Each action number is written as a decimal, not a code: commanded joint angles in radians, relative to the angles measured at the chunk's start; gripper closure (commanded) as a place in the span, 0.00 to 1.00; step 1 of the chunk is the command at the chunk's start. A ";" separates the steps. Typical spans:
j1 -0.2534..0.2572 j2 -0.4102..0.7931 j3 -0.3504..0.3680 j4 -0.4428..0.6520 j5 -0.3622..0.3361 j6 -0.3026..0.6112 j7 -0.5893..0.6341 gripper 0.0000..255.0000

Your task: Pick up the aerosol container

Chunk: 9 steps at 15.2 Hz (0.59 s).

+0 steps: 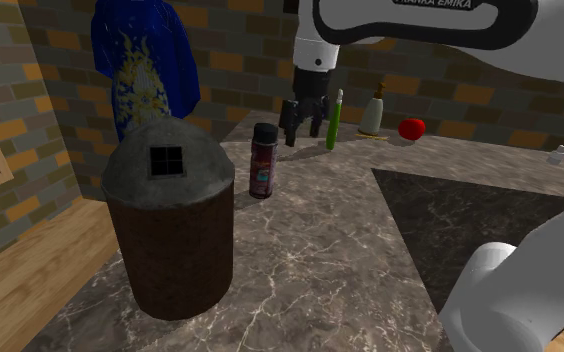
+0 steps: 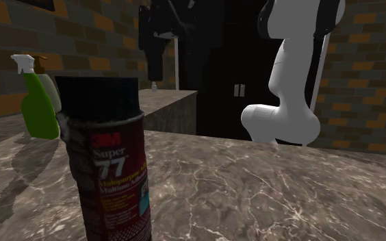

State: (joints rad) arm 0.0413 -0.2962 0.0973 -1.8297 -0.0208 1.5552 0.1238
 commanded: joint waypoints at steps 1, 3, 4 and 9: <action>0.004 0.070 0.009 0.090 0.003 -0.006 0.010 0.00; 0.008 0.142 0.018 0.186 0.003 -0.018 0.018 0.00; 0.011 0.179 0.022 0.238 0.002 -0.026 0.022 0.00; 0.014 0.215 0.027 0.253 0.002 0.005 0.028 0.00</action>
State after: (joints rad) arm 0.0554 -0.0798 0.1240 -1.5629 -0.0192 1.5463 0.1513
